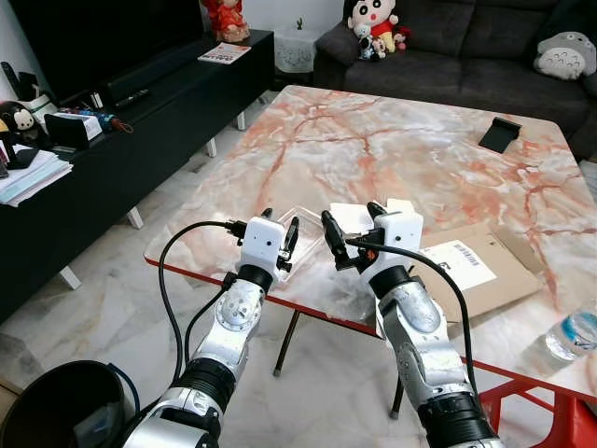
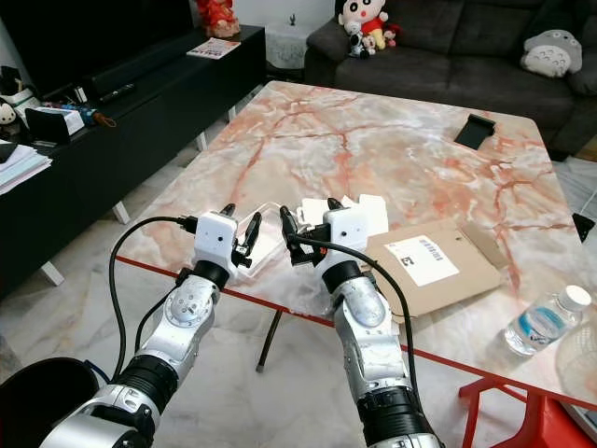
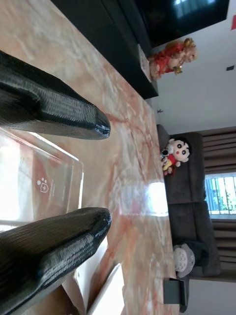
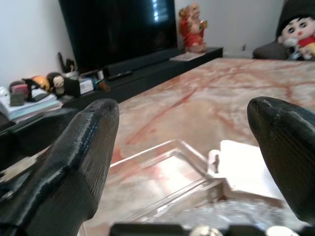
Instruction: Picking trash to rubbish bin
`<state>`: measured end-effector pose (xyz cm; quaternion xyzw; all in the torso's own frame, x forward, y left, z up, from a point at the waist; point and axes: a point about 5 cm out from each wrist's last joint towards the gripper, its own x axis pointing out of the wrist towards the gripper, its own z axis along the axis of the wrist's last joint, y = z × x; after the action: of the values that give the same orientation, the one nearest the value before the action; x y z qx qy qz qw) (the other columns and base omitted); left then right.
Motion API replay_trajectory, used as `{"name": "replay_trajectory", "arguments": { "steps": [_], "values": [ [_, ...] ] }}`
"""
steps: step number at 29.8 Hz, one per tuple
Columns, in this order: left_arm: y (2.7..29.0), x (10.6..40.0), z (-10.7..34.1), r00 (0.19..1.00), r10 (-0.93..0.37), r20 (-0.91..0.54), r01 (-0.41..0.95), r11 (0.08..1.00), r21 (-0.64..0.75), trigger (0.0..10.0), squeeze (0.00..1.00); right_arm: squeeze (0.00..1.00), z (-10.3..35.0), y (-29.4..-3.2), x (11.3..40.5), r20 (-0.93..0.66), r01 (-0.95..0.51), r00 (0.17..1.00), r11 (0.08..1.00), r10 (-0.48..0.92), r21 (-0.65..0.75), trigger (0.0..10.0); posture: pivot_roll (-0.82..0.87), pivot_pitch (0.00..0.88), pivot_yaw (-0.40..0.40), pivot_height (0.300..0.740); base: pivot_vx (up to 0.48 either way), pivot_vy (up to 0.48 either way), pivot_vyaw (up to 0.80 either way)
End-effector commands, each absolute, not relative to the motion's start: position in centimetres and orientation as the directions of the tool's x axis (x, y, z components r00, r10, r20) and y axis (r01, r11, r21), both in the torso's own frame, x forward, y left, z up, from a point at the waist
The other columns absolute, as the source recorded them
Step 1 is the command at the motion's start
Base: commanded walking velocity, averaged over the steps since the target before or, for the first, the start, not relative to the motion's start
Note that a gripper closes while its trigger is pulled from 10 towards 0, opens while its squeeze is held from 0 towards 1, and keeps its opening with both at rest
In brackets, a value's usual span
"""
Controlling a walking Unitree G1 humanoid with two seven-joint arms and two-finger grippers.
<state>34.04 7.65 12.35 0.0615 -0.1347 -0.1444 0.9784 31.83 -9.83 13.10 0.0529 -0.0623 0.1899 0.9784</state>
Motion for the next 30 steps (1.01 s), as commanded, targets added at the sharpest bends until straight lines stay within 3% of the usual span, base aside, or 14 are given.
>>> {"name": "replay_trajectory", "arguments": {
  "steps": [1, 19, 30],
  "values": [
    [7.8, 34.1, 12.5, 0.922, -0.299, 0.244, 0.268, 0.951, 0.153, 10.0, 0.00, 1.00, 13.4, -9.4, 31.5, 0.148, -0.404, 0.909, 0.912, 0.390, 0.074, 10.0, -0.12, 0.023, -0.032, 0.740, 0.000, 0.000, 0.00],
    [7.6, 34.0, 12.3, 0.923, -0.308, 0.231, 0.281, 0.949, 0.144, 10.0, 0.00, 1.00, 14.2, -9.3, 30.8, 0.147, -0.401, 0.907, 0.916, 0.394, 0.015, 10.0, -0.12, 0.024, -0.033, 0.740, 0.000, 0.000, 0.00],
    [7.9, 33.8, 11.6, 0.930, -0.301, 0.210, 0.277, 0.951, 0.137, 10.0, 0.00, 1.00, 12.2, -10.5, 30.4, 0.037, -0.322, 0.946, 0.946, 0.323, -0.032, 10.0, -0.12, 0.026, -0.034, 0.740, 0.000, 0.000, 0.00]
  ]
}}
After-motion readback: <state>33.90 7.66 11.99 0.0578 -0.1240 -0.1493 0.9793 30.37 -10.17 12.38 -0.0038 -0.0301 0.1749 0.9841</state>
